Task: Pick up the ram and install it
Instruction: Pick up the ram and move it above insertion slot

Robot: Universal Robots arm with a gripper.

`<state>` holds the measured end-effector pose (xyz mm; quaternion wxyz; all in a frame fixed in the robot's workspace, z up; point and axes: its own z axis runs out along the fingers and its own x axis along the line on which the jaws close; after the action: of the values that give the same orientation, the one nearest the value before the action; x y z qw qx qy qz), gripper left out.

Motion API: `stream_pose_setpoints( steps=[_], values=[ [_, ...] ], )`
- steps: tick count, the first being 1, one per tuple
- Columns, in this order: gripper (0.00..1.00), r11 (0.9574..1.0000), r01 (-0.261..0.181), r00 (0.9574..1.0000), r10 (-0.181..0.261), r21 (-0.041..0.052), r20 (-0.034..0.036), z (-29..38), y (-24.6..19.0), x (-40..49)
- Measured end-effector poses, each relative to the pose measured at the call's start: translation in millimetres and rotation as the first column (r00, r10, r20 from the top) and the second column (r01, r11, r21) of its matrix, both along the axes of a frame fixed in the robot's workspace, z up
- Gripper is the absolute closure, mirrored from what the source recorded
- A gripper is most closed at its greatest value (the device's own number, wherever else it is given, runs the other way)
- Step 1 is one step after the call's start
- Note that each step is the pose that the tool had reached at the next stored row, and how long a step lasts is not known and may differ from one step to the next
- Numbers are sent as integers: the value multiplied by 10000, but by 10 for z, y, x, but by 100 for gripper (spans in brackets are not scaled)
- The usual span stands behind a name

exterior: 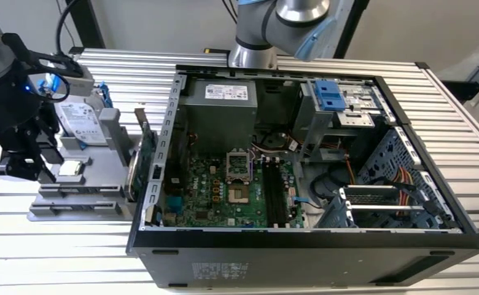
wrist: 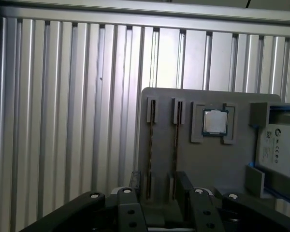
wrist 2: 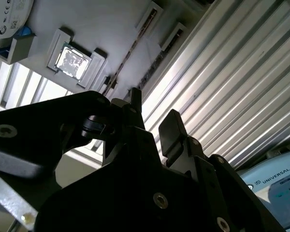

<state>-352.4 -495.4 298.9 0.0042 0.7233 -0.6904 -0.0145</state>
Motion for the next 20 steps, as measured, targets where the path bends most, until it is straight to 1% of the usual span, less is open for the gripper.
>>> stream_pose_setpoints(
  steps=[5, 20],
  values=[
    [0, 10000, -1, 10000, 1, 2, 3, -30, 31, 1],
    [0, 10000, 0, 10000, 0, 0, 1, -127, 33, 4]
  ],
)
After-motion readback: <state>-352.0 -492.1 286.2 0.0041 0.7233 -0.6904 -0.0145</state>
